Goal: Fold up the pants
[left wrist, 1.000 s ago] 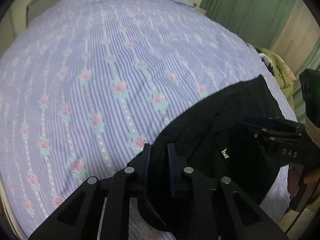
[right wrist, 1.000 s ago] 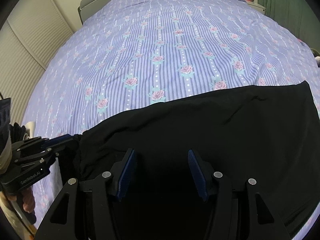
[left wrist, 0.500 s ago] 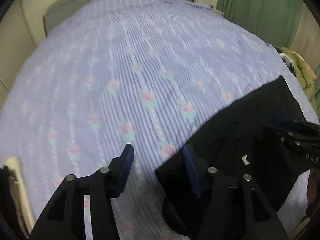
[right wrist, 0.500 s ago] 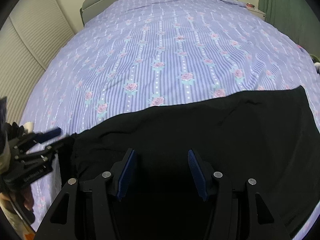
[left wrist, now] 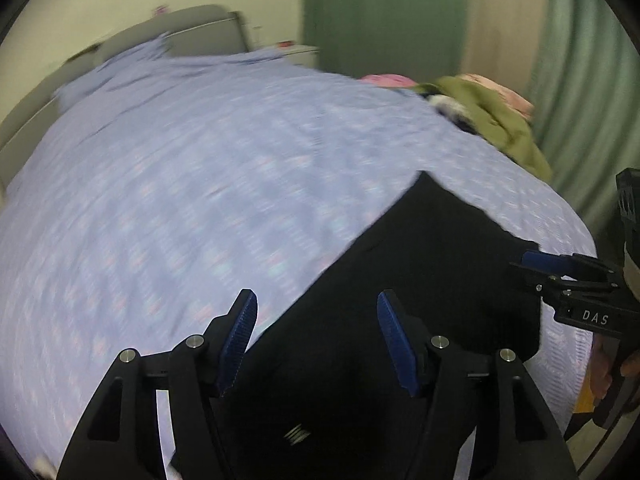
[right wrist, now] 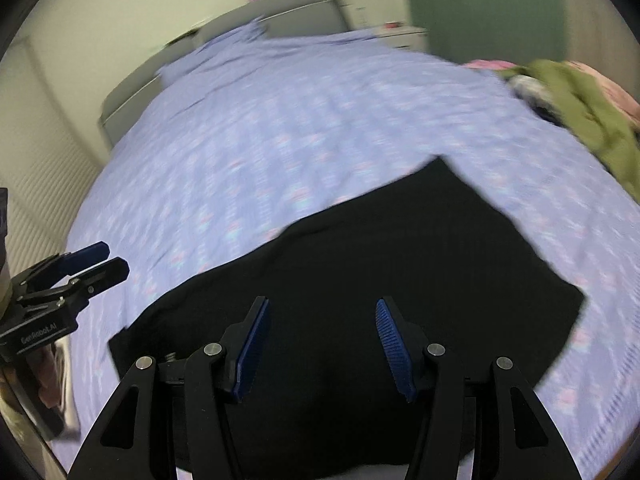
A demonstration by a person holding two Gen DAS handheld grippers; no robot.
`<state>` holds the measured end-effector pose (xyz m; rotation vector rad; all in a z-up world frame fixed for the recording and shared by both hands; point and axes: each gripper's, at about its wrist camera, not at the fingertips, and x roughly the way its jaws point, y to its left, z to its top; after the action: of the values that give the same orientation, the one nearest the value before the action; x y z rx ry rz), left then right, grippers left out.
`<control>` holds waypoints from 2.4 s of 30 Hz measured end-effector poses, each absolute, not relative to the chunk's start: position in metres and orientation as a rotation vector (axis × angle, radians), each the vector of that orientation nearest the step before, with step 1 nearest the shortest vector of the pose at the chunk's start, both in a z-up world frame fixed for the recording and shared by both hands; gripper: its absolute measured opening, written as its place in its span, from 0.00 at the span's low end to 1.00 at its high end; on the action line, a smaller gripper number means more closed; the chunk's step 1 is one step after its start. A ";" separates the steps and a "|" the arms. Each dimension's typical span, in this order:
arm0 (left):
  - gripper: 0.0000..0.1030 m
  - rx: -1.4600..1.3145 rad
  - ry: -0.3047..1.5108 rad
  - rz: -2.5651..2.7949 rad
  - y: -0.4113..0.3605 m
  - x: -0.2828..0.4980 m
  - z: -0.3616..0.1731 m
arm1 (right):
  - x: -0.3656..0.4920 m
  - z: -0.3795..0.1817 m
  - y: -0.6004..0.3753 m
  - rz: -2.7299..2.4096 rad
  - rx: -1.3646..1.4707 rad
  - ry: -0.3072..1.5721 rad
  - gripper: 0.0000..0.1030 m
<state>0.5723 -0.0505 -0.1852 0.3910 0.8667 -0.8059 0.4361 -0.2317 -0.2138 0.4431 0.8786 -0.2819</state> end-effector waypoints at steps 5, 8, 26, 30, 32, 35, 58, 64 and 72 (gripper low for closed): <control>0.76 0.448 0.857 -0.889 -0.120 0.562 -0.183 | 0.397 -0.214 -0.294 -0.433 0.519 0.861 0.63; 0.80 0.489 0.843 -0.933 -0.149 0.559 -0.182 | 0.376 -0.220 -0.319 -0.516 0.574 0.857 0.65; 0.80 0.577 0.951 -1.063 -0.268 0.596 -0.253 | 0.329 -0.295 -0.386 -0.793 0.841 0.732 0.65; 0.79 0.589 1.006 -1.082 -0.297 0.616 -0.270 | 0.332 -0.311 -0.388 -0.840 0.925 0.728 0.65; 0.78 0.572 1.042 -1.103 -0.310 0.626 -0.276 | 0.338 -0.318 -0.388 -0.836 0.940 0.741 0.65; 0.75 0.592 1.062 -1.132 -0.331 0.635 -0.285 | 0.343 -0.326 -0.390 -0.830 0.966 0.755 0.65; 0.65 0.818 1.143 -1.243 -0.393 0.631 -0.336 | 0.347 -0.348 -0.406 -0.863 0.951 0.781 0.48; 0.17 0.759 1.180 -1.268 -0.397 0.633 -0.333 | 0.349 -0.347 -0.407 -0.820 0.917 0.806 0.18; 0.15 0.734 1.083 -1.270 -0.385 0.612 -0.301 | 0.342 -0.318 -0.401 -0.769 0.860 0.791 0.10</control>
<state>0.6124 -0.3854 -0.3009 0.7336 1.0834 -1.2697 0.3421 -0.4015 -0.3176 0.8597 0.7912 -0.7693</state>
